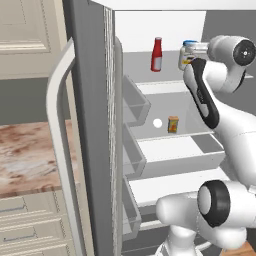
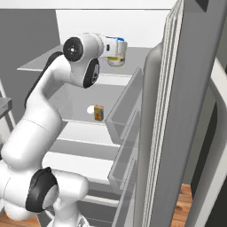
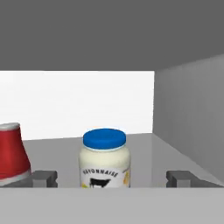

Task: Place the mayonnaise and ketchup from the counter to the top shelf of the fridge. If the existing items in the fridge are on the top shelf, move them to other shelves.

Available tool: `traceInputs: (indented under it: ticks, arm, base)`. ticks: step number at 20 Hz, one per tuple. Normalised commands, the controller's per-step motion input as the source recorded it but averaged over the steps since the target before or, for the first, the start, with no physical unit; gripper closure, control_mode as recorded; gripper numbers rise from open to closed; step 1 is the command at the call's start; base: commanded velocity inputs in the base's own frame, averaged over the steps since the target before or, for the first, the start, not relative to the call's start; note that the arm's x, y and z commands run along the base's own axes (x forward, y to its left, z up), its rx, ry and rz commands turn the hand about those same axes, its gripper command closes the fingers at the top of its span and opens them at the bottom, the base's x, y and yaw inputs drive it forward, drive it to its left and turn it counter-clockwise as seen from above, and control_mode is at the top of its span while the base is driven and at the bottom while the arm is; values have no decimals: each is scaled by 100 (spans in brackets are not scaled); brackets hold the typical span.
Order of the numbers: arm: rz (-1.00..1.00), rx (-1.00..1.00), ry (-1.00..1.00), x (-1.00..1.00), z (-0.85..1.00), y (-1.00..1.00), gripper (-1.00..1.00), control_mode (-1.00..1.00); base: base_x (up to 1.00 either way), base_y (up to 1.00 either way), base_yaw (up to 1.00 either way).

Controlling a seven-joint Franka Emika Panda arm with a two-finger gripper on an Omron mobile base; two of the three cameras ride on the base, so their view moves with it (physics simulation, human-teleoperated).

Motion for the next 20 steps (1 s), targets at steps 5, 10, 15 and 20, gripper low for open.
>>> traceInputs:
  ticks: [5, 10, 15, 20]
  arm:
    - [0, 1, -39, -100, 4, 8, -100, -100]
    - [0, 0, -16, -100, 29, 48, -100, -100]
    - [0, 0, -5, -100, 34, 68, -100, -100]
    - [0, 0, -6, -100, 30, 42, -100, -100]
  base:
    - [0, 0, 0]
    - [0, 0, 0]
    - [0, 0, 0]
    - [0, 0, 0]
